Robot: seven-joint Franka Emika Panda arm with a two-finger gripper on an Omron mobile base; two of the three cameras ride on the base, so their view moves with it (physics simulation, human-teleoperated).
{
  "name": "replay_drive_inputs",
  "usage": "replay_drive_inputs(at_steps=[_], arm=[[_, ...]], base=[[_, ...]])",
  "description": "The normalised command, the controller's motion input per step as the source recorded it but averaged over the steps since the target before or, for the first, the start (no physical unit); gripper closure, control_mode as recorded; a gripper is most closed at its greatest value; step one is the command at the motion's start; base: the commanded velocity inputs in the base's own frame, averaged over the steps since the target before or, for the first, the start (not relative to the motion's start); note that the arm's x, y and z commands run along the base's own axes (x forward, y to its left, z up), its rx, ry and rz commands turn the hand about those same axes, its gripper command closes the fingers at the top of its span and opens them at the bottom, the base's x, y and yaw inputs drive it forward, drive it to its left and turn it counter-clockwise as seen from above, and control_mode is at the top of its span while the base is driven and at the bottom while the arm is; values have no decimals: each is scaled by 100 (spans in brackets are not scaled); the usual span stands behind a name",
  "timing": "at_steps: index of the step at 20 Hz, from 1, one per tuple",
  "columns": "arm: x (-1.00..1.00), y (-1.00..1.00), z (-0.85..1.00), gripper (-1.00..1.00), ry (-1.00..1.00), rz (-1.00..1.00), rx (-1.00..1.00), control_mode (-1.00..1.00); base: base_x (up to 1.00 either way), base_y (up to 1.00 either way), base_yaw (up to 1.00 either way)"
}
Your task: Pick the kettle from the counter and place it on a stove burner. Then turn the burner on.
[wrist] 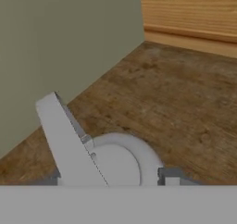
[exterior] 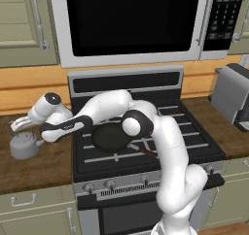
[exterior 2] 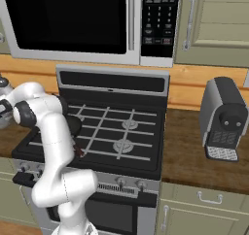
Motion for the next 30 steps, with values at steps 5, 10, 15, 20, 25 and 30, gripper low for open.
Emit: replay_drive_inputs(at_steps=[5,10,15,20,25,30], arm=[[0,0,0,100,0,0,0,-100],[-22,-1,2,100,-9,0,1,-100],[-63,-35,61,100,-42,0,18,-100],[-76,-69,95,100,-43,-3,23,-100],[-80,-96,100,100,-25,-25,22,-100],[-79,-100,98,100,-1,-39,5,-100]], base=[[0,0,0],[0,0,0],[0,0,0],[0,0,0],[0,0,0],[0,0,0]])
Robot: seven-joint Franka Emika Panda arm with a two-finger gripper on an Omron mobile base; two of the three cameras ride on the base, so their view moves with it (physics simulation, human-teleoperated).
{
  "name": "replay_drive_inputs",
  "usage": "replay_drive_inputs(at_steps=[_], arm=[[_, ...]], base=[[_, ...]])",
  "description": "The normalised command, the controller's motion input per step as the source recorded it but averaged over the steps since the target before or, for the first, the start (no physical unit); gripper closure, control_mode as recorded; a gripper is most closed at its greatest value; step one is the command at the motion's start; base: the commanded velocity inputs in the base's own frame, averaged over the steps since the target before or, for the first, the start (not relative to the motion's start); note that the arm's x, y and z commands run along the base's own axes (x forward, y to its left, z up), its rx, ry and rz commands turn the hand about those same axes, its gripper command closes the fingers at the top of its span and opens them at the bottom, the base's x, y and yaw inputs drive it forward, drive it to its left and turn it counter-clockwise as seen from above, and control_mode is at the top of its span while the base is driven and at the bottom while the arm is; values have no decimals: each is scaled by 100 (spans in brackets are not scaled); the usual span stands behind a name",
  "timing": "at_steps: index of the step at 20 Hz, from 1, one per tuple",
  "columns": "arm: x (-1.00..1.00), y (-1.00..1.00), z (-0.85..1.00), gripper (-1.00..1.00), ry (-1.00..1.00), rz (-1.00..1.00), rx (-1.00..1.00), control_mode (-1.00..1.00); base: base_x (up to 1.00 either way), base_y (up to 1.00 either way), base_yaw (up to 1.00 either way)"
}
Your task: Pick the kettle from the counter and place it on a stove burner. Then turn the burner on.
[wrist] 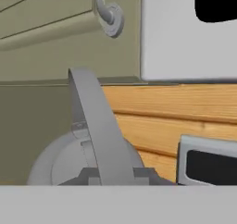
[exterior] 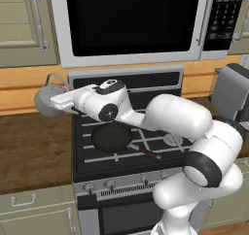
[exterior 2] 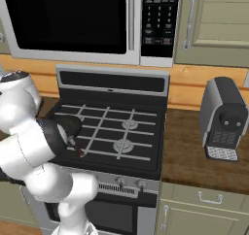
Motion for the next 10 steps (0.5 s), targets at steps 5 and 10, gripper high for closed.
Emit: replay_drive_inputs(at_steps=[5,10], arm=[[-33,-100,81,100,30,-45,-12,-100],[0,-100,97,100,45,-55,-6,-100]], base=[[0,0,0],[0,0,0]])
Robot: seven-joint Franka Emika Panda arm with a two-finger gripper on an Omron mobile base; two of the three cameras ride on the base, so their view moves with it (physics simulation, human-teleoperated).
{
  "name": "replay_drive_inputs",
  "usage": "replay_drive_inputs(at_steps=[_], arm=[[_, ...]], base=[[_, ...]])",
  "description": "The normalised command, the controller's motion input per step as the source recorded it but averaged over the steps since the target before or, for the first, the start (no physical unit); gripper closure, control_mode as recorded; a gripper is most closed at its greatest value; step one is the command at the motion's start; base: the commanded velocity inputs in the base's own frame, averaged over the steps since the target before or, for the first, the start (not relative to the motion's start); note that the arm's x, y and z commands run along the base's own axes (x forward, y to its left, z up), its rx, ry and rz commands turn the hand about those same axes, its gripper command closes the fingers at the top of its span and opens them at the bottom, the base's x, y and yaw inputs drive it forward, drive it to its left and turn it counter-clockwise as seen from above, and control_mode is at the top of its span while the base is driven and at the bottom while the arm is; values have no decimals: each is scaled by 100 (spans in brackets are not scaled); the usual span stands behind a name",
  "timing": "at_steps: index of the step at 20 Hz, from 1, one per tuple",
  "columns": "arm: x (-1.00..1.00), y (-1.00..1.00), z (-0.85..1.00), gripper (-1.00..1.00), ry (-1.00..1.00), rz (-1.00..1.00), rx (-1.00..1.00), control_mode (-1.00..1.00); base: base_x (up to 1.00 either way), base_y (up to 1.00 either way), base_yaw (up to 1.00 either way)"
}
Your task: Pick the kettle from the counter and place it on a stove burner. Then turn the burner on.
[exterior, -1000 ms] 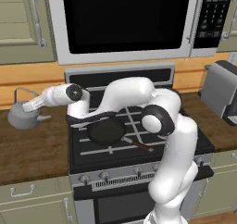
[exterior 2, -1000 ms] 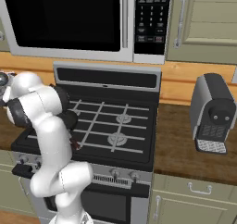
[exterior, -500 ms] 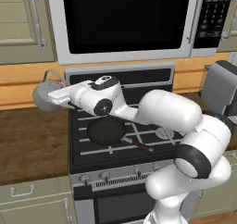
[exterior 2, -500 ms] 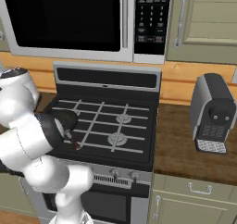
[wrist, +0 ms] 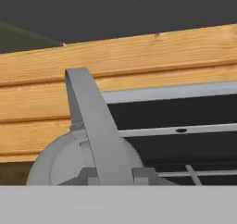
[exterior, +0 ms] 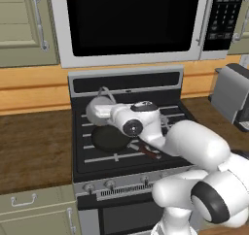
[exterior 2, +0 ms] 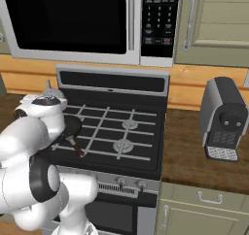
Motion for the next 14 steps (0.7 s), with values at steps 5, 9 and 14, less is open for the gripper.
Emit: replay_drive_inputs(at_steps=[5,9,14], arm=[[0,-100,100,100,45,-60,0,-100],[14,-100,59,100,58,-58,-2,-100],[15,-63,41,100,51,-54,-12,-100]], base=[[0,0,0],[0,0,0],[0,0,0]])
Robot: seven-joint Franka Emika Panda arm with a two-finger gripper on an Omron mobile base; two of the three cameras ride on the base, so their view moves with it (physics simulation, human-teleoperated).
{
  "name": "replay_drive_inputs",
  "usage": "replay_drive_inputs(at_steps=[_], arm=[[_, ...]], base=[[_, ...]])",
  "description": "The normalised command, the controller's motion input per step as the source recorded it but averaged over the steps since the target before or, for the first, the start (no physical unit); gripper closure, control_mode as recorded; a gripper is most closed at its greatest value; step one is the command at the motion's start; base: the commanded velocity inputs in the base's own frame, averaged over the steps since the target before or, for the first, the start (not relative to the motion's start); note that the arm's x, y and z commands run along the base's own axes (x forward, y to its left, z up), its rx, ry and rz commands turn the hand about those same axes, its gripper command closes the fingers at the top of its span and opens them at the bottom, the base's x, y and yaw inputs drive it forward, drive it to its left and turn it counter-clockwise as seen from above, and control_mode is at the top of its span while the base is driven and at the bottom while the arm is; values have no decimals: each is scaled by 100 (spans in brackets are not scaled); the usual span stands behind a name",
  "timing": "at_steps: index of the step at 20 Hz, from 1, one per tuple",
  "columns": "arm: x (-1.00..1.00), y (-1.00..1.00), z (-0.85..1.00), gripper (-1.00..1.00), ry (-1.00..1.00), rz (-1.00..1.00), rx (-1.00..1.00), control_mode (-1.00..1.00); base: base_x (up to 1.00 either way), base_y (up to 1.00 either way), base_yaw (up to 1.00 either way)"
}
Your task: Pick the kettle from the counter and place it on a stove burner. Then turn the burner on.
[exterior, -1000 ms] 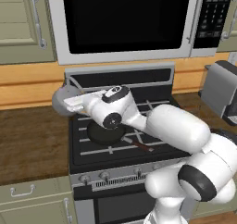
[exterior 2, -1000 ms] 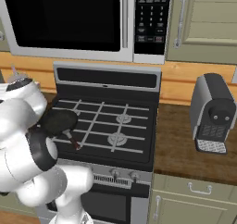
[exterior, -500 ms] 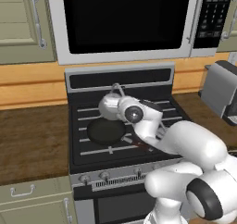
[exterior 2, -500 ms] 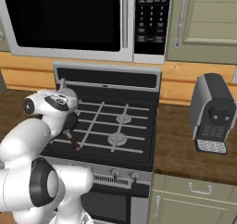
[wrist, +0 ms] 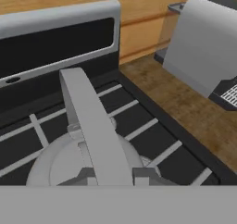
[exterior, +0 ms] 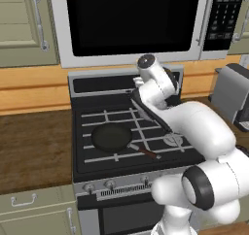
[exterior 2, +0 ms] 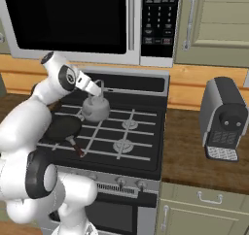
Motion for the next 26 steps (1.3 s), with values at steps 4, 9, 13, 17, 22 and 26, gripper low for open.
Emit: replay_drive_inputs(at_steps=[4,9,13,17,22,26], arm=[[-3,-25,-47,100,-3,1,-7,-100],[-1,-69,-84,100,-12,10,-4,-100],[0,-54,-57,100,-12,11,0,-100],[0,-69,-49,100,-15,7,0,-100],[0,-54,-50,100,-7,1,-1,-100],[0,-22,-59,100,0,0,0,-100]], base=[[0,0,0],[0,0,0],[0,0,0],[0,0,0],[0,0,0],[0,0,0]])
